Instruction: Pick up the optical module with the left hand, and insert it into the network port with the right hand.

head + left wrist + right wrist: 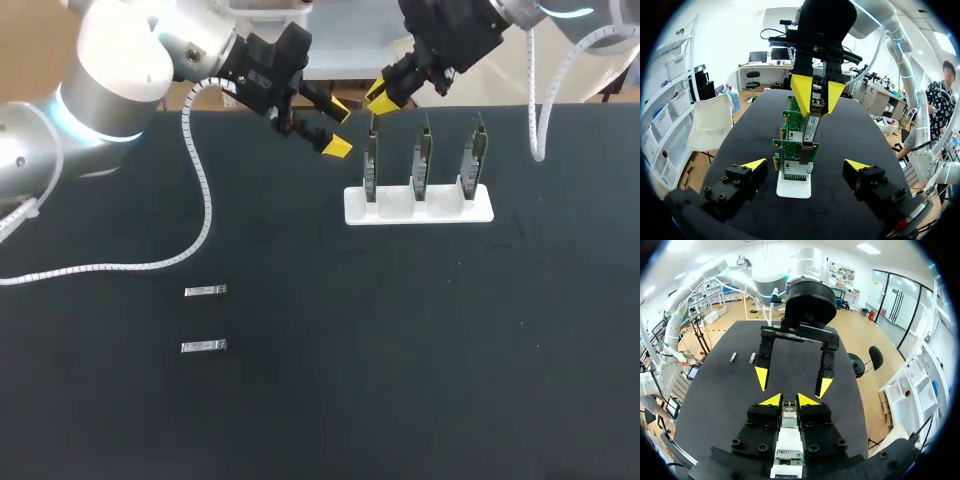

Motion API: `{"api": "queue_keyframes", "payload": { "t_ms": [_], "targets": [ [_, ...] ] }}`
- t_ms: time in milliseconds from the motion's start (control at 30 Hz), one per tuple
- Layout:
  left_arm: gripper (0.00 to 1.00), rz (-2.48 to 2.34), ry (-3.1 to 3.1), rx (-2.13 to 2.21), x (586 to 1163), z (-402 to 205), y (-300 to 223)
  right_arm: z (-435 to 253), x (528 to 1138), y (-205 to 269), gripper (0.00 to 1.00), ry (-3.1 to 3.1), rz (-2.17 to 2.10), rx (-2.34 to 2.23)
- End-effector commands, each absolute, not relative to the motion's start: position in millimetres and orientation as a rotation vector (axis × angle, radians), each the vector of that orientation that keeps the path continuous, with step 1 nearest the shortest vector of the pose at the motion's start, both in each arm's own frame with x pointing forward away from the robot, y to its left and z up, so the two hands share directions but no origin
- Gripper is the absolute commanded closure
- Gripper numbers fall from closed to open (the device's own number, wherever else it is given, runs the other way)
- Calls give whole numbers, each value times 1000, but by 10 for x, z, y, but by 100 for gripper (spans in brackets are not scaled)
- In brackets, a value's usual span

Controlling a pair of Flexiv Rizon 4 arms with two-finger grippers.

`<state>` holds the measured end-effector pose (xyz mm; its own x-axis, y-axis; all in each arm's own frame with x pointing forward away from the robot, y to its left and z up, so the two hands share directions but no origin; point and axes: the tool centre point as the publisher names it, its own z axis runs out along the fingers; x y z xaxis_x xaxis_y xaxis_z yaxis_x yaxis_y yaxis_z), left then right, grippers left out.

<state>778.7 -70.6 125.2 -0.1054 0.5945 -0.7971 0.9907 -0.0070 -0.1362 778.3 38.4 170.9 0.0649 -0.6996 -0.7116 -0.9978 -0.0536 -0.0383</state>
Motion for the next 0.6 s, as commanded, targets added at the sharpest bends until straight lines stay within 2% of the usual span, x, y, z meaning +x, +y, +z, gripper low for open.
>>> {"api": "queue_keyframes", "payload": {
  "t_ms": [33,600],
  "targets": [
    [0,-975,1748,1646,7806,1252,-712,1701,7804,401,100,1691,723,-1814],
    [0,-975,1748,1646,7806,1252,-712,1659,7799,413,100,1697,721,-1834]
  ]
}}
